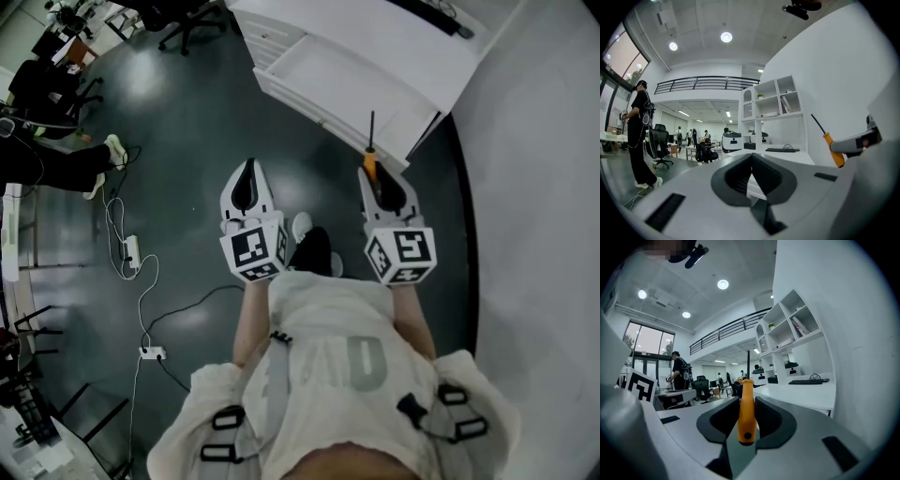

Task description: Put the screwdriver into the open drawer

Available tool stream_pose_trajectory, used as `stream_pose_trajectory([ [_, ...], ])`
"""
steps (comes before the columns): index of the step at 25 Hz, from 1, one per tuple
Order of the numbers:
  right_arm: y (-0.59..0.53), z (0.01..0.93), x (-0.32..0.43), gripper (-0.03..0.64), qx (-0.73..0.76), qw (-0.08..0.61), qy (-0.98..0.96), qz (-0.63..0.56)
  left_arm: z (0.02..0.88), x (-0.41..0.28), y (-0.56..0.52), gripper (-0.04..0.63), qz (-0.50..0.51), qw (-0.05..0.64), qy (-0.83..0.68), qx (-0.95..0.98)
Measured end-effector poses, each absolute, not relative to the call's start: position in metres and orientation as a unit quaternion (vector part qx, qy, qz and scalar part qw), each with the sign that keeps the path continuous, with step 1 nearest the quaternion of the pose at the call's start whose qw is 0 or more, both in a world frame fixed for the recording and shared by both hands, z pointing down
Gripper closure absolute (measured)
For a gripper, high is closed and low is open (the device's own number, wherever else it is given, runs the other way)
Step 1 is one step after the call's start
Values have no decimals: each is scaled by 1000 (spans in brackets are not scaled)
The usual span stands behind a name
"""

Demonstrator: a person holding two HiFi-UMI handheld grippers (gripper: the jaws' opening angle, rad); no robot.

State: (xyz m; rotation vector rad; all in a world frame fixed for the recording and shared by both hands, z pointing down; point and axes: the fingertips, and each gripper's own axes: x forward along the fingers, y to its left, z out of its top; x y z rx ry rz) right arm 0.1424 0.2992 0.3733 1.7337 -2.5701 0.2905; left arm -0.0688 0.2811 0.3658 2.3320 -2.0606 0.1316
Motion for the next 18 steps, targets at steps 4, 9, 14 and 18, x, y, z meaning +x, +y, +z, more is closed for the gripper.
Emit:
stream_pose_trajectory([
  [4, 289, 380, 138, 515, 558, 23, -826, 82, 372, -69, 263, 589, 30, 15, -652, 758],
  [9, 257, 378, 143, 515, 577, 24, -813, 72, 368, -65, 217, 589, 23, 6, -634, 773],
  [14, 214, 367, 147, 515, 593, 19, -802, 70, 357, -67, 168, 589, 24, 1, -631, 776],
  [18, 172, 371, 136, 515, 586, 23, -807, 71, 365, -79, 128, 589, 29, 10, -634, 773],
])
